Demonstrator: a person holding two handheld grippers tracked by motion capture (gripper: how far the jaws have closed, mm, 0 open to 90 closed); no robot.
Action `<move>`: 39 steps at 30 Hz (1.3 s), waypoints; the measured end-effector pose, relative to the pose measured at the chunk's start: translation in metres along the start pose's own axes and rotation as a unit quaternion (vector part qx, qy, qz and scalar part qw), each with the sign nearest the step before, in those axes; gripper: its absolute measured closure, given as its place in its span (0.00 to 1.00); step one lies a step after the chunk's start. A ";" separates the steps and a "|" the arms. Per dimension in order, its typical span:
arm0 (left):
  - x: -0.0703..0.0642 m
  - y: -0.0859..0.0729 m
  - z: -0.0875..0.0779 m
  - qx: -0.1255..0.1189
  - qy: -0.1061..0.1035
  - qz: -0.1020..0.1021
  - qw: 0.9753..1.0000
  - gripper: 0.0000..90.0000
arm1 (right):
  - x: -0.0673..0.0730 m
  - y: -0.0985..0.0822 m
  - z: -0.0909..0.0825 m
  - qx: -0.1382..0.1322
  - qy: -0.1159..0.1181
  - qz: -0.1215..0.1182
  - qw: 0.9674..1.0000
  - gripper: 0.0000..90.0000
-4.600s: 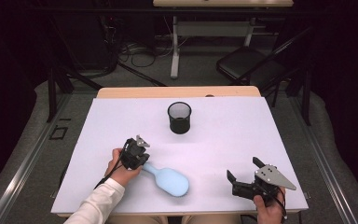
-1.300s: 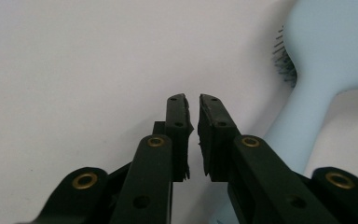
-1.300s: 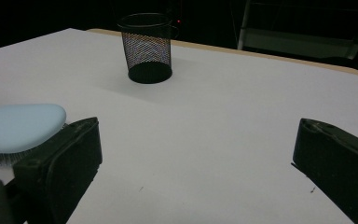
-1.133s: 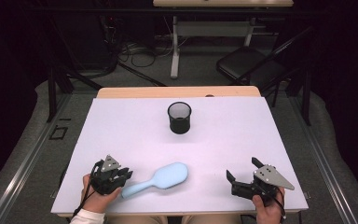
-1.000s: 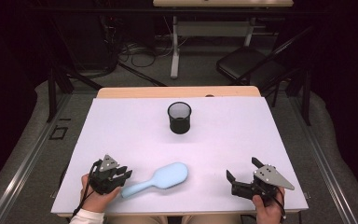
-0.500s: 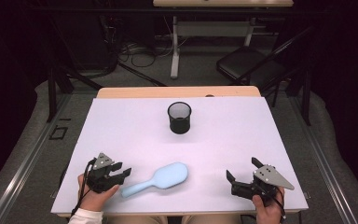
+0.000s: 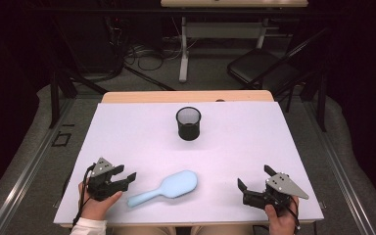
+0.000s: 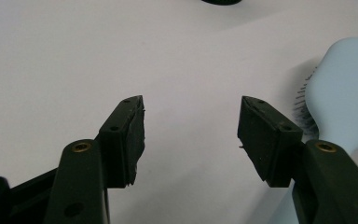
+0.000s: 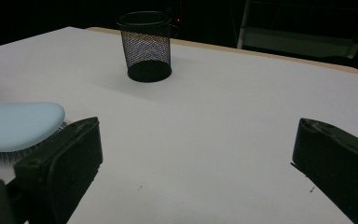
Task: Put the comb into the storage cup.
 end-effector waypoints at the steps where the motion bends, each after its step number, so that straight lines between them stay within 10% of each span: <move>1: 0.000 0.000 0.000 -0.002 0.001 -0.003 1.000 0.46 | 0.000 0.000 0.000 0.000 0.000 0.000 1.000 0.01; 15: -0.011 0.007 -0.003 -0.035 -0.015 0.045 0.998 0.28 | 0.000 -0.001 0.000 0.004 0.000 0.001 1.000 0.01; 39: -0.020 0.009 0.002 -0.041 -0.049 0.034 0.997 0.01 | 0.000 -0.001 0.000 0.004 -0.001 0.000 1.000 0.02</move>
Point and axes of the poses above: each handheld gripper's, and its own axes: z roughly forward along the jaws, y roughly out of its top, x roughly to its left, the point moved 7 cm from there along z, roughly forward along the jaws, and after that the axes turned 2 degrees about y, right-handed, at the moved point
